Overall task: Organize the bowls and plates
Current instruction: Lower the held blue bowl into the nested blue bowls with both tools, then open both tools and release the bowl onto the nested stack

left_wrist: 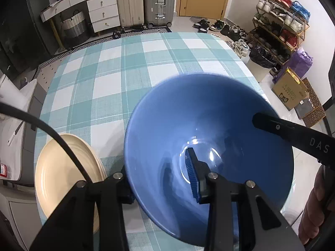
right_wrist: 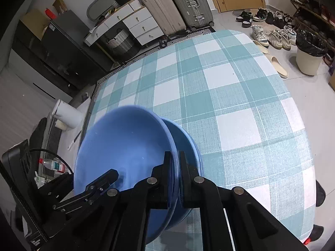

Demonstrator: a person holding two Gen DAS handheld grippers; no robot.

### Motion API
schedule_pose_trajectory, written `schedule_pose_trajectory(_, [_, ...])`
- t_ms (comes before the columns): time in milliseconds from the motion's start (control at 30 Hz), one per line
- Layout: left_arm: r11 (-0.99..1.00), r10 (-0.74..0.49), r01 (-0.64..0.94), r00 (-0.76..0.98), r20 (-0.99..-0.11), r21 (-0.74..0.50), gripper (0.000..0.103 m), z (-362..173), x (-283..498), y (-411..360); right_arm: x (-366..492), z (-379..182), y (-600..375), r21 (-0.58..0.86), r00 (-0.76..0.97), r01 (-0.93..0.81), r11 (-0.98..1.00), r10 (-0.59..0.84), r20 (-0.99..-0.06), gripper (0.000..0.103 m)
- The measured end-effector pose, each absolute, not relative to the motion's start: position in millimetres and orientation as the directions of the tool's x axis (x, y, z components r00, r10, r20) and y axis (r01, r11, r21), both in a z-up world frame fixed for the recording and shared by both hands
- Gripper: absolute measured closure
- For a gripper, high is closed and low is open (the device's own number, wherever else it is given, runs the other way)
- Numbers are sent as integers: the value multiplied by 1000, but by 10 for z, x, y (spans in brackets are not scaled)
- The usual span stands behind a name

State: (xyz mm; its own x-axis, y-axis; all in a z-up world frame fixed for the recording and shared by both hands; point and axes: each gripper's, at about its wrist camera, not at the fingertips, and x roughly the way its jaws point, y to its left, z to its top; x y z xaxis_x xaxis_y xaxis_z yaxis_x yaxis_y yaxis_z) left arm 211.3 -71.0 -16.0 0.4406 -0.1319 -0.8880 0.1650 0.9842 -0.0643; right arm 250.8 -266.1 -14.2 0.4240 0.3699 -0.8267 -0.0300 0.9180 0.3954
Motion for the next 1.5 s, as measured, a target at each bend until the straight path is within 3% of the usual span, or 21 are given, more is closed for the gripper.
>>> schedule_pose_trajectory(300, [984,-124,173,468,-875,-47,63,-172,2060,-727,2437,-143,-2588,312,449,-66,948,308,-839,96])
schedule_pose_trajectory(667, [982,-74,189,468,-880,18,62,-235,2028,-729,2262,-29,-2348,94,535,-127,987,148,-832,95])
schedule_pose_trajectory(867, [983,-62,181,474,-878,28,62,-252,2040,-663,2176,-58,-2213,-47,576,-137,989,41,-816,87])
schedule_pose_trajectory(1133, [987,-113,152,456,-883,-47,61,-357,2052,-555,2158,-196,-2265,-56,550,-125,991,22,-835,86])
schedule_pose_trajectory(1300, [984,-174,112,428,-887,-139,60,-472,2102,-450,2120,-154,-2422,16,559,-96,995,68,-826,84])
schedule_pose_trajectory(1500, [973,-230,90,427,-875,-212,57,-535,2114,-410,2149,-185,-2709,180,577,-31,983,165,-800,66])
